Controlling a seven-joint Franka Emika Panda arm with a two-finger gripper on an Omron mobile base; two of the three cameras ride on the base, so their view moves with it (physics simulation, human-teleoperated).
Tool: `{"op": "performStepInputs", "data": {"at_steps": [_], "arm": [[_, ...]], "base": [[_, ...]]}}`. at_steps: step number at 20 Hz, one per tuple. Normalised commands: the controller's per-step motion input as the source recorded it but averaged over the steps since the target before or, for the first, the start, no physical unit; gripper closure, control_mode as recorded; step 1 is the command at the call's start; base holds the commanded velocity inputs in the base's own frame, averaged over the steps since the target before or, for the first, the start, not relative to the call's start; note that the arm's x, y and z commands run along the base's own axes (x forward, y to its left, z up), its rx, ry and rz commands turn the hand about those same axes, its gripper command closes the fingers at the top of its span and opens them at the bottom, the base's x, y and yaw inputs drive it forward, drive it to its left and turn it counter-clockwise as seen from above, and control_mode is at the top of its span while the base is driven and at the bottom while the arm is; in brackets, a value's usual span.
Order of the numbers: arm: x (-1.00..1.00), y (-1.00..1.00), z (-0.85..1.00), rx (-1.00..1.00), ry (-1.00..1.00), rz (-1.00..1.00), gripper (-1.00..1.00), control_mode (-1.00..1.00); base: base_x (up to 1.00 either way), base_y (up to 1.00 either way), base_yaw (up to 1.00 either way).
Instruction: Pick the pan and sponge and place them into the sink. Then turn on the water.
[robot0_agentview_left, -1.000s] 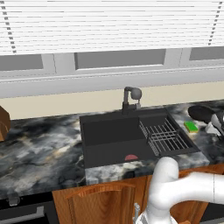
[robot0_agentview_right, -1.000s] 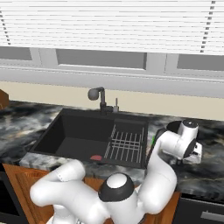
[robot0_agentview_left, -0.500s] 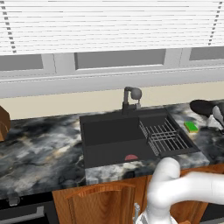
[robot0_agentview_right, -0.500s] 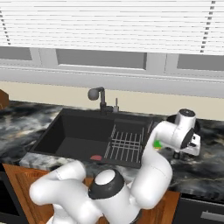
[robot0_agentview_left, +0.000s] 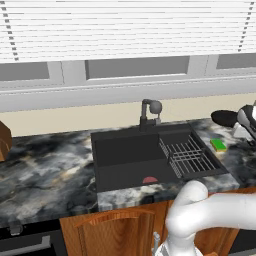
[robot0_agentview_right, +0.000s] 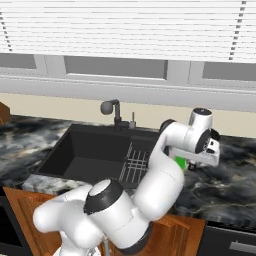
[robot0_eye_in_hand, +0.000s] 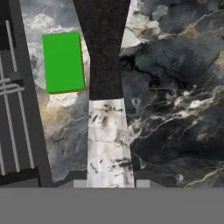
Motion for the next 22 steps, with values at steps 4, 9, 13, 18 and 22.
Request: {"op": "performStepInputs", "data": {"at_steps": [4, 9, 13, 18, 22], "arm": [[-0.14, 0.43, 0.36, 0.00, 0.01, -0.03, 1.00, -1.00], [-0.16, 0.25, 0.27, 0.00, 0.00, -0.13, 1.00, -1.00], [-0.22, 0.30, 0.11, 0.01, -0.03, -0.11, 1.00, -1.00], [-0.25, 0.50, 0.01, 0.00, -0.08, -0.05, 1.00, -1.00], [-0.24, 0.51, 0.00, 0.00, -0.08, -0.04, 1.00, -1.00]], "base": [[0.00, 0.00, 0.00], [0.00, 0.00, 0.00], [0.00, 0.00, 0.00], [0.00, 0.00, 0.00], [0.00, 0.00, 0.00]]}}
